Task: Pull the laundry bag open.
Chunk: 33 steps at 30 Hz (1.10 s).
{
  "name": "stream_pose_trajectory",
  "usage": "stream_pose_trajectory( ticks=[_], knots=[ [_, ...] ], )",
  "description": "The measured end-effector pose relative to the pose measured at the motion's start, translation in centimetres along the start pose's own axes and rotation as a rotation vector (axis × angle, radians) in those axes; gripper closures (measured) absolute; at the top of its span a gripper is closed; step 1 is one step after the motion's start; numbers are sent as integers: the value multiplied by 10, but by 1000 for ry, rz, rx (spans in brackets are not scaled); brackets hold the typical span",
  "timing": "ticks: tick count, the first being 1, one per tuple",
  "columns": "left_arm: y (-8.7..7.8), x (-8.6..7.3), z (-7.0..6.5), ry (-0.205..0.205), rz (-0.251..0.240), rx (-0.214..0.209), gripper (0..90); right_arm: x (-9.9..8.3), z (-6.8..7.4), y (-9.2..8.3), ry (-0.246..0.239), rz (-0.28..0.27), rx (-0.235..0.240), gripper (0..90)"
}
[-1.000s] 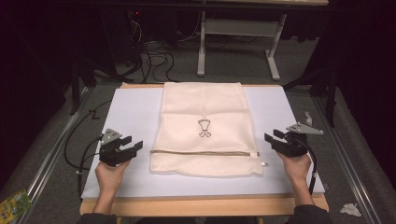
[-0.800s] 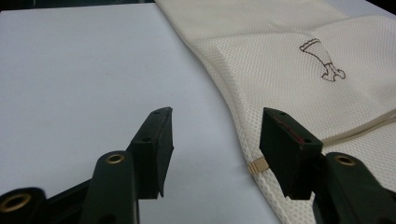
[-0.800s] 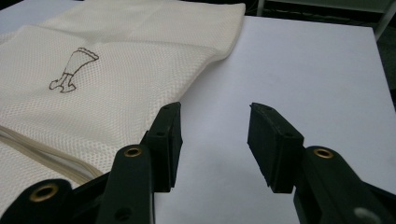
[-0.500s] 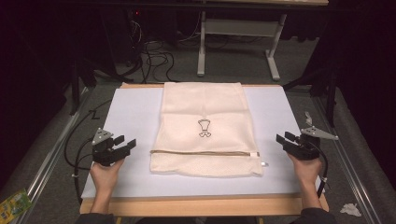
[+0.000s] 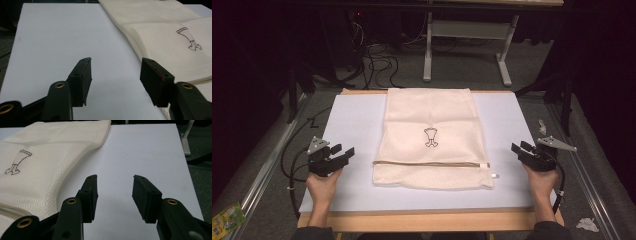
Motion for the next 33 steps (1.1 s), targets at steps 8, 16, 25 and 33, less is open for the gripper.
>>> stream_pose_trajectory(
  ticks=[8,16,25,33],
  knots=[
    [3,-5,11,-24,6,28,429,-10,-10,4,21,23,-22,561],
    [11,-9,15,-23,32,40,428,-18,-13,11,39,53,-31,558],
    [22,-13,17,-27,40,56,426,-21,-13,17,38,74,-33,556],
    [30,-16,17,-17,48,66,424,-24,-12,23,14,98,-46,554]
  ],
)
Point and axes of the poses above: each handheld gripper's, and its own axes: y roughly forward along the jaws, x roughly out of its top, z roughly to its left, the point moved 2 cm from there along y, roughly forward along the jaws, and after that the axes turned 9 degrees about -z, right-handed, at the moved point
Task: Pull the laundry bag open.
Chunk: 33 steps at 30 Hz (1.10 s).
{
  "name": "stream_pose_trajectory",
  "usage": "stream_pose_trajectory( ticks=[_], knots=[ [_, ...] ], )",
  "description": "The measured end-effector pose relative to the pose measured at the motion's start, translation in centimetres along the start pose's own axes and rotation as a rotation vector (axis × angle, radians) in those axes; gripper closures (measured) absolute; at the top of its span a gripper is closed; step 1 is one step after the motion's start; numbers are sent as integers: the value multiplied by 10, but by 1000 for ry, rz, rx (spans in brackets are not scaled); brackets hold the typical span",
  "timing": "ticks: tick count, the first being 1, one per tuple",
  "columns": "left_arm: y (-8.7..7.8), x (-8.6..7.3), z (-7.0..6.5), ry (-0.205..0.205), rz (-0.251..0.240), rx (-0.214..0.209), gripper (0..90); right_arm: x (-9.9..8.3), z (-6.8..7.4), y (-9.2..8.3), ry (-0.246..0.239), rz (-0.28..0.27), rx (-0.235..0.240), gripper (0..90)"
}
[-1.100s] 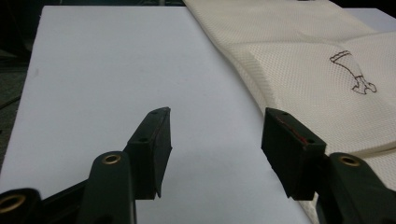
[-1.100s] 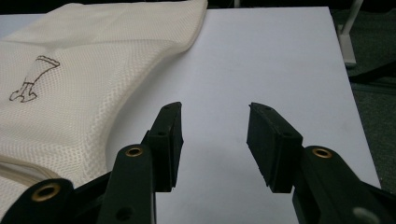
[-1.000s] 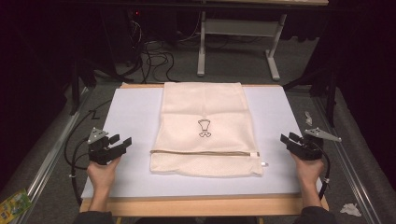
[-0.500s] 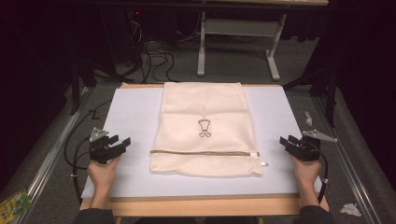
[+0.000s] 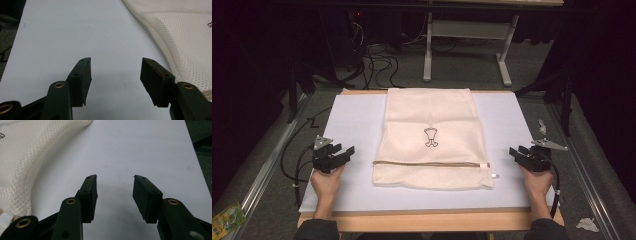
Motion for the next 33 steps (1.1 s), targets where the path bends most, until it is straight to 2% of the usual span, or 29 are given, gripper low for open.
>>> stream_pose_trajectory(
  ticks=[6,15,17,25,27,31,33],
  knots=[
    [5,-4,1,3,8,12,421,-2,2,5,-9,14,-1,551],
    [12,-9,-2,-9,7,7,419,-4,6,9,-31,24,2,547],
    [13,-10,-2,-7,6,11,419,-4,6,8,-18,24,0,544],
    [14,-15,-4,15,1,28,417,-5,9,8,-52,26,-13,529],
    [14,-16,-6,35,1,33,414,-6,9,8,-53,19,-12,522],
    [14,-16,-8,50,2,33,405,-6,10,7,-56,14,-21,507],
    [14,-17,-9,61,2,29,402,-6,12,7,-71,14,-33,503]
  ],
)
Point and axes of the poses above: each handheld gripper's, and its own axes: y roughly forward along the jaws, x roughly out of its top, z roughly to its left, the point moved 2 cm from there along y, roughly forward along the jaws, and after that the axes turned 9 degrees about -z, right-handed, at the moved point
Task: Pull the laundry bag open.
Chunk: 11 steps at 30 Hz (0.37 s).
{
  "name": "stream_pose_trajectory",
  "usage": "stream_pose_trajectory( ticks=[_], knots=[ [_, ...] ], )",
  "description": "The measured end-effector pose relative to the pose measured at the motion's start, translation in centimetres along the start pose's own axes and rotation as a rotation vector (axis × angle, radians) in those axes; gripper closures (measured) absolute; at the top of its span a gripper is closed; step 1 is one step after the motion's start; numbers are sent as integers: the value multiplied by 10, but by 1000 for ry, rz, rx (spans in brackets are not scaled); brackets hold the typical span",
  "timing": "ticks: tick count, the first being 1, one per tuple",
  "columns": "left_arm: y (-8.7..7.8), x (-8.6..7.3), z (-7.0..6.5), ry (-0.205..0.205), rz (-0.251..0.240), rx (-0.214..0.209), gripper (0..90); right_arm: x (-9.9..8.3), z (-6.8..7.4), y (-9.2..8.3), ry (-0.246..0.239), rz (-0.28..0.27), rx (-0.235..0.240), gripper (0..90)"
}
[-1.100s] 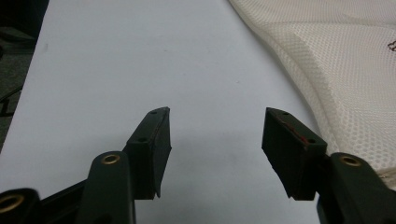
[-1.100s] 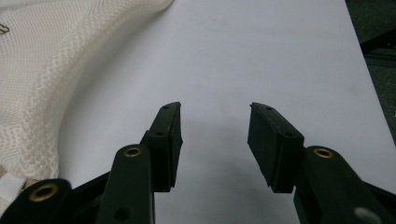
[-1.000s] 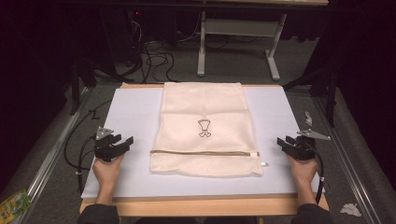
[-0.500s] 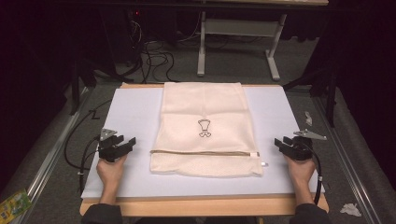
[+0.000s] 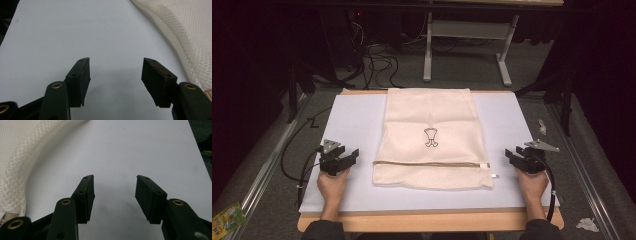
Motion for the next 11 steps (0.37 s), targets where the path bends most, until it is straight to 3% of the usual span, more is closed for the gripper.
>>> stream_pose_trajectory(
  ticks=[3,11],
  knots=[
    [0,0,-1,5,4,-4,397,0,3,0,-30,4,-16,503],
    [2,0,1,-13,23,-11,388,0,4,1,-30,7,-21,502]
  ],
)
Point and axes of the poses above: each handheld gripper's, and its own axes: y roughly forward along the jaws, x roughly out of its top, z roughly to its left, the point moved 2 cm from there along y, roughly forward along the jaws, and after that the axes turned 9 degrees about -z, right-handed, at the moved point
